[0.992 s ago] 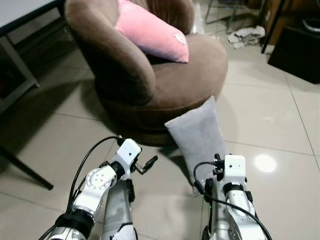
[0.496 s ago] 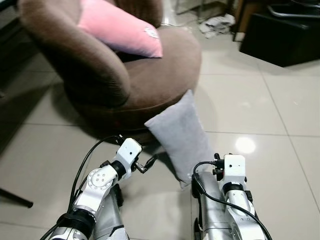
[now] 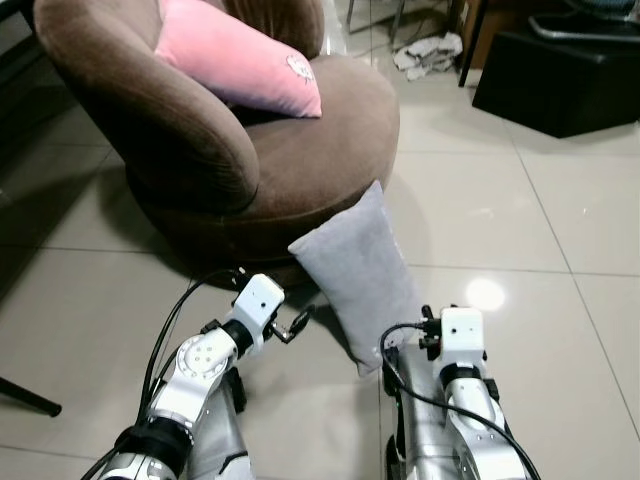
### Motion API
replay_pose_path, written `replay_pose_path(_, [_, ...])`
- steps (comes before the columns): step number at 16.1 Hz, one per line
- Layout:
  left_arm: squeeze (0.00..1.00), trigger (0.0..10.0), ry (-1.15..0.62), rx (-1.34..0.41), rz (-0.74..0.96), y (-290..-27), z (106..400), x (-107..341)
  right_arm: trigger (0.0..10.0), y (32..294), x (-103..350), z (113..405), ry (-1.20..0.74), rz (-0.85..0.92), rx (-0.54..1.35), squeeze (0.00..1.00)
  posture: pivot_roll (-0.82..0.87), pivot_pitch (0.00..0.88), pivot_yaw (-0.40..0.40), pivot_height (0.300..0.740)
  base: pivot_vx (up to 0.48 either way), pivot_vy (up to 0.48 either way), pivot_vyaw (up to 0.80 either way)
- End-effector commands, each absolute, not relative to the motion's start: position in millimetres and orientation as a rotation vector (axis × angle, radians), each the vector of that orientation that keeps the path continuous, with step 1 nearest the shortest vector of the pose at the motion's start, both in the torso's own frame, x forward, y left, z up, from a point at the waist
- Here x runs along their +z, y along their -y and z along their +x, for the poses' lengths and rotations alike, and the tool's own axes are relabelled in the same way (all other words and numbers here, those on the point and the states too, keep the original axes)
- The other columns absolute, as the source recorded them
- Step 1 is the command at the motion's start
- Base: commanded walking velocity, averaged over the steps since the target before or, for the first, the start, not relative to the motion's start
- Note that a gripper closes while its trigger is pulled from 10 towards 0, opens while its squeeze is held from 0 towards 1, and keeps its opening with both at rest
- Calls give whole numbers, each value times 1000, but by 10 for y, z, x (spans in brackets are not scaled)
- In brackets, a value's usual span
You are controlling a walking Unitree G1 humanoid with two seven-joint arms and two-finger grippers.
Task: Move the pillow to the sofa from floor
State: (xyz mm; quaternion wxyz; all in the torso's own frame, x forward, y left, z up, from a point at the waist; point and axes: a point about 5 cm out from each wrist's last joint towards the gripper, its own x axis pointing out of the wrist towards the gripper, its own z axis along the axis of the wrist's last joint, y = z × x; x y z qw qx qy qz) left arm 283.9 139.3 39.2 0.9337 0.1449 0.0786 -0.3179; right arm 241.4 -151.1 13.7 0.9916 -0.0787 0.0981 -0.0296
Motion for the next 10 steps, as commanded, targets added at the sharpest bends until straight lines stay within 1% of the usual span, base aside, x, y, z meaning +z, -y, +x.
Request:
replay_pose_path(1, [0, 10000, -168, -630, 288, -1429, 2842, 387, 10000, 1500, 123, 2410, -207, -162, -57, 0, 6, 54, 69, 468, 0, 0, 0])
replay_pose_path(2, [0, 10000, -174, -615, 256, -1436, 2849, 385, 10000, 1497, 118, 2411, -212, -159, -55, 0, 7, 54, 69, 468, 0, 0, 0])
replay_pose_path(3, [0, 10000, -167, -583, 241, -1459, 2881, 411, 10000, 1486, 113, 2407, -214, -156, -51, 0, 8, 55, 70, 468, 0, -454, 0])
replay_pose_path(10, [0, 10000, -187, -549, 223, -1469, 2929, 410, 10000, 1468, 99, 2389, -220, -152, -40, 0, 3, 57, 71, 468, 0, -445, 0])
